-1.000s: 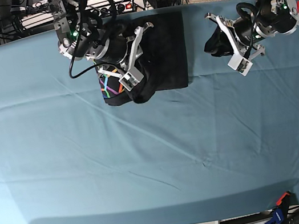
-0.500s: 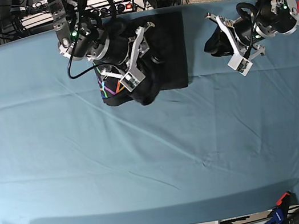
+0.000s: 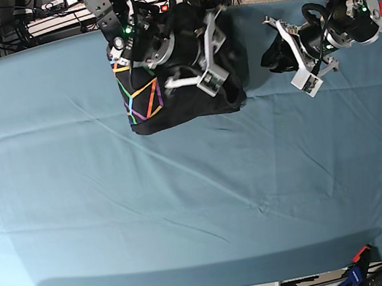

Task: Fold the T-shirt properly
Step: 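Grasp the bundle with the right gripper and flip it over, print up, then grasp the bundle's edges with both grippers and adjust the fold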

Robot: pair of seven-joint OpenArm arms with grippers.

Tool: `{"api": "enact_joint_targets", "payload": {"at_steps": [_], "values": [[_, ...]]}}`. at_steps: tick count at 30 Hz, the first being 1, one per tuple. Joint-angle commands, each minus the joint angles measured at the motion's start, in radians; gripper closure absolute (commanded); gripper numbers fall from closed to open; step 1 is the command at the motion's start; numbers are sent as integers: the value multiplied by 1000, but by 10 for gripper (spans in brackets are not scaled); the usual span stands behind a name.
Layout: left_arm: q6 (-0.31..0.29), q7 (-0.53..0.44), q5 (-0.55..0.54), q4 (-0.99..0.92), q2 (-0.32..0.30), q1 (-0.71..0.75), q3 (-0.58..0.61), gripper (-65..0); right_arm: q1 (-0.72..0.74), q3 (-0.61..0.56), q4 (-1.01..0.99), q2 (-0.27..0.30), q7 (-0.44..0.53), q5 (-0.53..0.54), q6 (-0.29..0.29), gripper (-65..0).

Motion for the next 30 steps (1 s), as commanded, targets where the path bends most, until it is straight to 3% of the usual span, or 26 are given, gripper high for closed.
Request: {"api": "enact_joint_targets", "payload": {"at_steps": [1, 8, 12, 16, 20, 25, 30], "values": [[-4, -19, -25, 18, -8, -4, -5, -126, 19, 8, 15, -6, 13, -12, 5, -253], [-3, -9, -24, 18, -28, -1, -5, -126, 28, 194, 98, 14, -50, -62, -37, -253], [-3, -10, -24, 18, -50, 13, -5, -126, 28, 376, 205, 68, -21, -62, -93, -253], [-3, -10, -25, 18, -52, 30, -5, -126, 28, 562, 198, 84, 2, -56, -100, -268], [-3, -12, -25, 18, -52, 41, -5, -126, 28, 675, 128, 84, 1, 75, -101, -409], [-3, -13, -25, 18, -52, 48, -5, -126, 29, 725, 77, 81, -53, 351, -175, -414], [-4, -14, -25, 16, -52, 60, -5, -126, 29, 726, 77, 78, -68, 372, -175, -414]]}}
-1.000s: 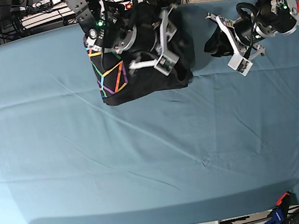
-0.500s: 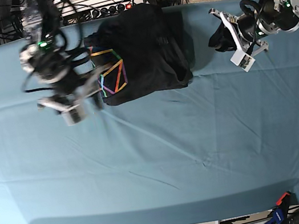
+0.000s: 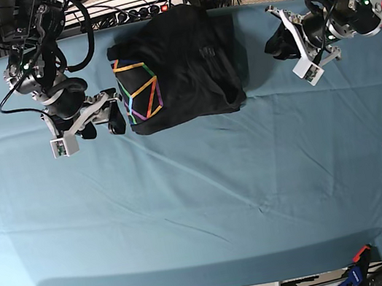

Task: Fold the T-shirt properly
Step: 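Grasp the bundle's edges with both grippers and adjust the fold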

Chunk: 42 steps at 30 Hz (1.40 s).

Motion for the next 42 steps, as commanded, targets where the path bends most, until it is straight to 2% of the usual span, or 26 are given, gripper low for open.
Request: {"api": "enact_joint_targets", "payload": {"at_steps": [1, 5, 14, 20, 26, 32, 38, 40, 42], "values": [[-3, -18, -20, 16, -11, 0, -4, -126, 8, 2, 16, 6, 27, 13, 3, -414], [-4, -21, -21, 15, -11, 1, -4, -126, 15, 2, -27, 6, 50, 1, -8, -414], [-4, -23, -21, 14, -11, 1, -4, -126, 126, 2, -188, 6, 26, 44, -7, -414], [-4, -24, -20, 14, -11, 1, -4, -126, 197, 2, -344, 5, -62, 145, 2, -414], [-4, -25, -21, 14, -11, 1, -4, -126, 197, 1, -348, -31, -106, 226, 45, -414], [-4, -25, -20, 14, -11, 1, -4, -126, 197, -76, -348, -45, -109, 235, 51, -414], [-4, -25, -21, 14, -11, 1, -4, -126, 197, -160, -348, -44, -105, 196, 52, -413], [-4, -25, -21, 14, -11, 1, -4, -126, 197, -167, -348, -44, -100, 190, 57, -402], [-4, -25, -21, 14, -11, 1, -4, -126, 198, -167, -348, -44, -100, 190, 71, -331]]}}
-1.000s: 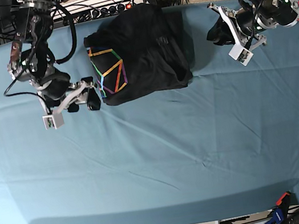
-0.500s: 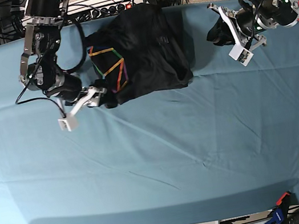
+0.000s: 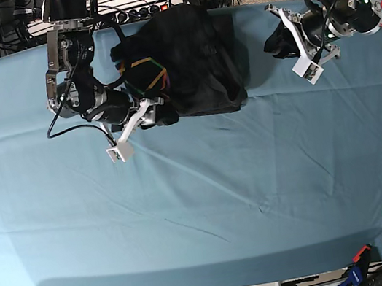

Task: Fold the T-shirt properly
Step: 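Grasp the bundle's edges with both grippers and adjust the fold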

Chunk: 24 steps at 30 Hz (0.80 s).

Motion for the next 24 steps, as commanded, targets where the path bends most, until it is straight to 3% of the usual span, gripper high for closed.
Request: {"api": "enact_joint_targets", "payload": {"at_steps": [1, 3, 5, 7, 9, 17, 24], "values": [[-3, -17, -18, 14, -11, -3, -4, -126, 15, -2, 16, 0, 19, 15, 11, -282], [21, -14, -18, 14, -11, -2, -4, -147, 15, -2, 16, 0, 19, 0, 10, -187], [50, -14, -19, 14, -11, -2, -4, -212, 17, -2, 16, 0, 19, -11, 10, -131], [92, -18, -23, 14, -11, 6, -3, -290, 18, -2, 16, 0, 24, -11, 10, -119], [115, -42, -30, 14, -11, 28, -3, -324, 20, -2, 16, 0, 26, -12, 10, -119], [168, -61, -34, 14, -5, 122, 42, -324, 20, -2, 16, 0, 27, -13, 11, -119], [186, -79, -33, 14, 49, 127, 149, -324, 20, -2, 16, 0, 27, -13, 11, -119]]}}
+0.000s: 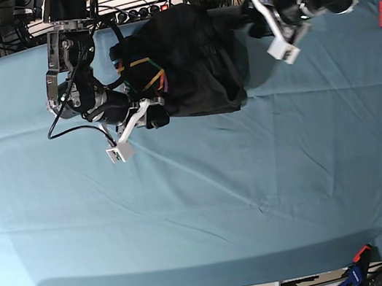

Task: Fold the T-shirt properly
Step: 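Grasp the bundle's edges with both grippers and adjust the fold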

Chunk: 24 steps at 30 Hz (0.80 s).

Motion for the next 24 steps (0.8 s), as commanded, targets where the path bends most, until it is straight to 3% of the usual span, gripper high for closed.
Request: {"api": "enact_joint_targets", "payload": {"at_steps": [1, 7, 24], "values": [[0, -11, -21, 16, 4, 2, 15, -324, 16, -2, 16, 0, 18, 24, 8, -119], [18, -29, 24, 1, 37, -2, 80, -324, 16, -2, 16, 0, 18, 24, 8, -119], [18, 0, 95, -155, 16, -81, 80, -324, 16, -2, 16, 0, 18, 24, 9, -119]]}}
